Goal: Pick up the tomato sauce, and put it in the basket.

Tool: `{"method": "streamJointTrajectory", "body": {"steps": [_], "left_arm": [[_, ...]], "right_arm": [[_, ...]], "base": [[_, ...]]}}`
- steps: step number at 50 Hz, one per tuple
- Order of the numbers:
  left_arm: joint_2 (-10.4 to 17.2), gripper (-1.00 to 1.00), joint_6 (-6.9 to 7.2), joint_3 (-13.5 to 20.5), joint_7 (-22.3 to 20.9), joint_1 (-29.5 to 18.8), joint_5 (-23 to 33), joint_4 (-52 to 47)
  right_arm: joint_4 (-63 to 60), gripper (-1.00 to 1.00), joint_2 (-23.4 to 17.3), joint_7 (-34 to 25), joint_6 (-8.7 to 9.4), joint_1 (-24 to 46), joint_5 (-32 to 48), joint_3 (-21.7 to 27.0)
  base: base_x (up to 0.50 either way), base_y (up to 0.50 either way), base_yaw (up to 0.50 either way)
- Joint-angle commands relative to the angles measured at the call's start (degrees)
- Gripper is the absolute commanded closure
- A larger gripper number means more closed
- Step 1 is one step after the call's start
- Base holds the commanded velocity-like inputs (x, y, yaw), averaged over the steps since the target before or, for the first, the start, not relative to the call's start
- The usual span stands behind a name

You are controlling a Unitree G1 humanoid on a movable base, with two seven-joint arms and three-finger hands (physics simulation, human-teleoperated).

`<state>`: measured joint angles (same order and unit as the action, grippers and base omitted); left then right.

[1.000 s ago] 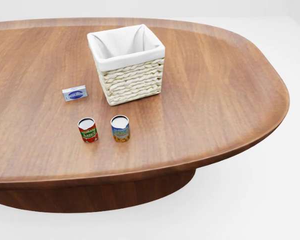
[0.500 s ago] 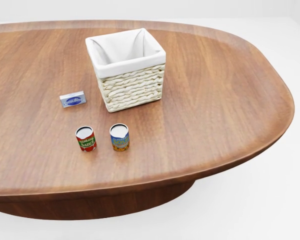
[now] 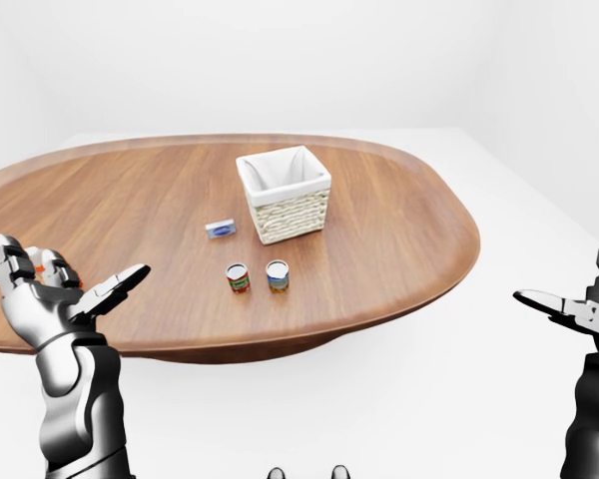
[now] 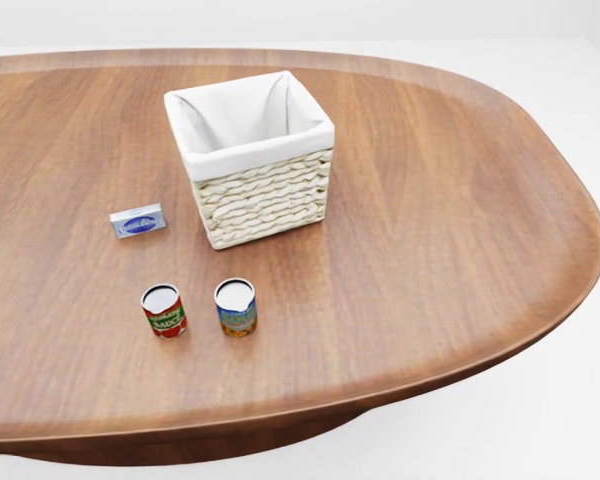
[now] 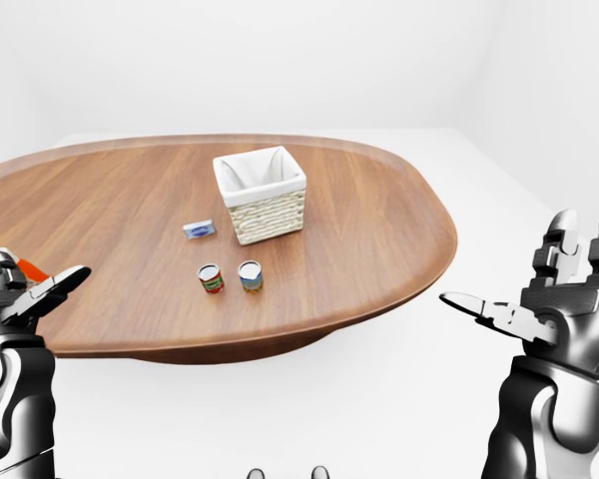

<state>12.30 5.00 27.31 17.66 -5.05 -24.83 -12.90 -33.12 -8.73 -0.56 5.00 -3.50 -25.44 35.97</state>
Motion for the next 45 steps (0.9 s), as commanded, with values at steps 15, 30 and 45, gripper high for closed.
{"method": "streamJointTrajectory", "body": {"steps": [15,30,45], "left_arm": [[0.1,-1.00,0.00,-0.2,0.0,0.0,0.1,0.2],[0.0,-1.00,0.00,-0.1,0.0,-0.1,0.1,0.1],[-0.1,-1.00,0.00,-0.3,-0.2,-0.1,0.3,0.8]], "right_arm": [[-0.1,-1.00,0.0,-0.2,0.00,0.0,0.2,-0.1],[0.3,-1.00,-0.1,-0.3,0.00,0.2,0.3,-0.3],[1.0,-1.00,0.1,-0.6,0.00,0.0,0.6,-0.6]], "base": [[0.22,0.00,0.00],[0.22,0.00,0.00],[0.22,0.00,0.00]]}}
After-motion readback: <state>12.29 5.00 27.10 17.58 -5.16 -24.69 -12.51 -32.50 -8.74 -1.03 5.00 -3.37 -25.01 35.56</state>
